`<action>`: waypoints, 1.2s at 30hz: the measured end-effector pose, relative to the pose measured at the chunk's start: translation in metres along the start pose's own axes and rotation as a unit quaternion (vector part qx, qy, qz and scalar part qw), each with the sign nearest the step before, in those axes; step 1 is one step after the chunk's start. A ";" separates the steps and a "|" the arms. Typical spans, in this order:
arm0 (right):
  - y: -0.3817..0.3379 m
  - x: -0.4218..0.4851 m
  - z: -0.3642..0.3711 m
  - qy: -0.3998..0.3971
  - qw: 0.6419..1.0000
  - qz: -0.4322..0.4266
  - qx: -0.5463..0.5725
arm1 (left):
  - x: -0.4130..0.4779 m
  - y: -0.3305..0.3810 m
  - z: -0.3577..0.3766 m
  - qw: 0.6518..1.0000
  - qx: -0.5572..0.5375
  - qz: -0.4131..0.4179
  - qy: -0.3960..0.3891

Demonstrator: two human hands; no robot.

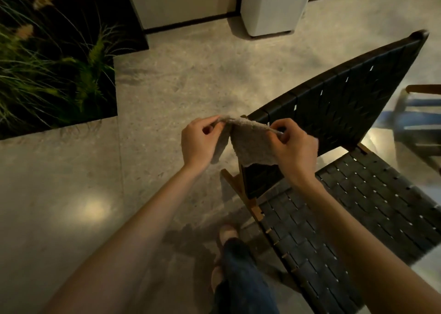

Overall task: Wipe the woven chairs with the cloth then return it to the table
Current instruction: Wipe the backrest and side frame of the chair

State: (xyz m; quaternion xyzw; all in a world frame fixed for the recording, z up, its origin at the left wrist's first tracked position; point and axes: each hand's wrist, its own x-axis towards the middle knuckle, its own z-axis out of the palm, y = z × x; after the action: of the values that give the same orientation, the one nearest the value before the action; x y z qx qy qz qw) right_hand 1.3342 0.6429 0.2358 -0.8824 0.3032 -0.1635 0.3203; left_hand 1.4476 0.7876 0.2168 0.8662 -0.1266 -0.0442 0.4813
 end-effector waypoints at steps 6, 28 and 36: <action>0.009 0.035 0.027 -0.036 0.984 0.091 0.148 | 0.040 0.000 0.033 0.981 -0.110 -0.069 -0.144; -0.025 0.005 0.072 0.008 0.974 0.142 0.173 | 0.084 -0.026 0.019 0.888 -0.148 -0.002 -0.435; -0.032 -0.007 0.083 0.084 0.981 0.134 0.111 | 0.066 -0.051 0.026 0.905 -0.133 -0.005 -0.403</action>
State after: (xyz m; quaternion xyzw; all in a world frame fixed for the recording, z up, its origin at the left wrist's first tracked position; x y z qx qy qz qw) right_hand 1.3828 0.7052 0.1946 -0.7756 0.4246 -0.2255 0.4089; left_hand 1.5150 0.7748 0.1628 0.7032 -0.2987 -0.4083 0.4996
